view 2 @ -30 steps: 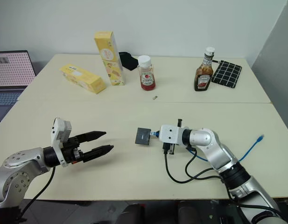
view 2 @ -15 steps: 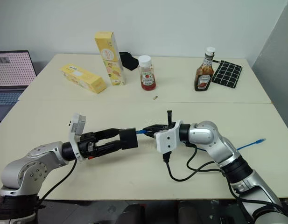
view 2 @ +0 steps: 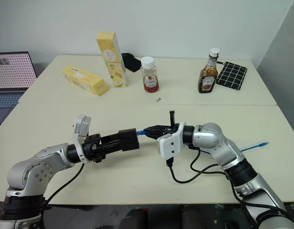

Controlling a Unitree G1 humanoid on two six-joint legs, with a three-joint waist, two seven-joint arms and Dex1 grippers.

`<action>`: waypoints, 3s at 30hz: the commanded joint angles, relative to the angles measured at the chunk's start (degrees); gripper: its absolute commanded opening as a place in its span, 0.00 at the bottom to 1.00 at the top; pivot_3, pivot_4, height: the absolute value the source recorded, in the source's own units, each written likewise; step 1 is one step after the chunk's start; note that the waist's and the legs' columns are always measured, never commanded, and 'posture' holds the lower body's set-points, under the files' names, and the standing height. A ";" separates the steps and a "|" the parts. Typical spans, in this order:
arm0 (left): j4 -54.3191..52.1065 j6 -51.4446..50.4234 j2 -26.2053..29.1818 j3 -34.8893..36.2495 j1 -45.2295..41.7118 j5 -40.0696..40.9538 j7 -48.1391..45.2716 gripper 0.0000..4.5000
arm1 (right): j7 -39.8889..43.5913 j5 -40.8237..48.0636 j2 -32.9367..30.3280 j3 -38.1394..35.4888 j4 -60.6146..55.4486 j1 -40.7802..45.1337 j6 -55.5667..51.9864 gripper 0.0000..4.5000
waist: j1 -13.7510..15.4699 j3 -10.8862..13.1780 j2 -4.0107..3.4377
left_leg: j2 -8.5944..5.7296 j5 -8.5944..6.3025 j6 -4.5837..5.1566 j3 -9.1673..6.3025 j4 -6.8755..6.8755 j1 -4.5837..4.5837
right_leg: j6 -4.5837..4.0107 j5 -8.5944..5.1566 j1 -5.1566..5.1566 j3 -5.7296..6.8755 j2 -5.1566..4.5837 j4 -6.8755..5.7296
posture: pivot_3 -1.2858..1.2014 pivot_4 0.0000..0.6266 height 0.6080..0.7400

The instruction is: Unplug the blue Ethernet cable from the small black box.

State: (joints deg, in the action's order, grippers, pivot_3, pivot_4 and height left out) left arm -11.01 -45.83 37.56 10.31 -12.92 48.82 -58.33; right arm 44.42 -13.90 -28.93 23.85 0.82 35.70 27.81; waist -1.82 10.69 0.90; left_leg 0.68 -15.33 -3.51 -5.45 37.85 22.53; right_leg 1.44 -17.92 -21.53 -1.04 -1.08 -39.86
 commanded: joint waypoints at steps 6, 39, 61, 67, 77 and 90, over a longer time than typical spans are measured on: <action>0.74 2.26 0.72 -0.94 -1.21 -1.65 -2.17 0.17 | -1.82 -2.51 -1.50 -0.92 2.08 1.72 8.80 0.17 | -0.01 0.00 0.00 | -0.01 0.00 0.00 0.02 0.00 0.00 | 0.00 0.00 0.00 -0.01 0.00 0.00 | 0.52 0.24 1.00; 12.13 18.24 -1.81 -10.87 -11.91 -12.64 -19.77 0.17 | 2.01 52.90 -1.56 -10.38 -20.85 -1.60 -73.76 0.43 | -0.02 0.02 -0.03 | -0.07 -0.01 0.02 -0.09 0.01 0.22 | -0.07 -0.05 -0.16 0.09 0.03 -0.01 | 0.52 0.24 1.00; 11.20 19.06 -1.23 -10.93 -10.69 -13.13 -20.53 0.17 | 7.08 52.90 -1.48 -11.63 -16.77 0.04 -76.63 0.18 | -0.02 0.02 -0.03 | -0.08 -0.01 0.02 -0.08 0.01 0.27 | -0.07 -0.05 -0.24 0.08 0.05 -0.03 | 0.52 0.24 1.00; 11.04 19.30 -1.14 -10.88 -10.48 -12.98 -21.02 0.17 | 9.25 52.87 -2.14 -11.78 -16.07 0.59 -77.61 0.01 | -0.02 0.02 -0.03 | -0.08 -0.01 0.02 -0.06 0.01 0.27 | -0.07 -0.05 -0.24 0.08 0.05 -0.03 | 0.52 0.24 1.00; 9.03 19.82 0.85 -10.12 -7.27 -12.50 -23.73 0.17 | 13.61 51.39 -4.27 -10.44 -14.06 0.95 -78.23 0.01 | -0.03 0.02 -0.03 | -0.08 -0.01 0.02 -0.06 0.01 0.26 | -0.07 -0.05 -0.24 0.08 0.06 -0.03 | 0.52 0.24 1.00; 7.92 19.21 2.42 -3.56 1.18 -12.59 -15.32 0.17 | -2.23 33.99 -0.33 -13.81 9.47 1.96 -59.36 0.01 | -0.25 0.01 0.00 | -0.05 -0.01 0.03 -0.01 0.03 0.24 | -0.07 -0.04 -0.24 0.03 0.05 -0.04 | 0.52 0.24 1.00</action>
State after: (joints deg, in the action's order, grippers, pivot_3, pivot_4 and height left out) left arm -0.36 -26.22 40.05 4.68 -11.74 35.26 -75.67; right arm 50.85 26.10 -31.87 11.59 3.39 35.55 -38.92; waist -2.07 10.69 0.90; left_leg 0.63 -15.34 -3.48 -5.44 37.87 22.75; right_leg 1.37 -17.96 -21.78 -1.03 -1.04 -39.93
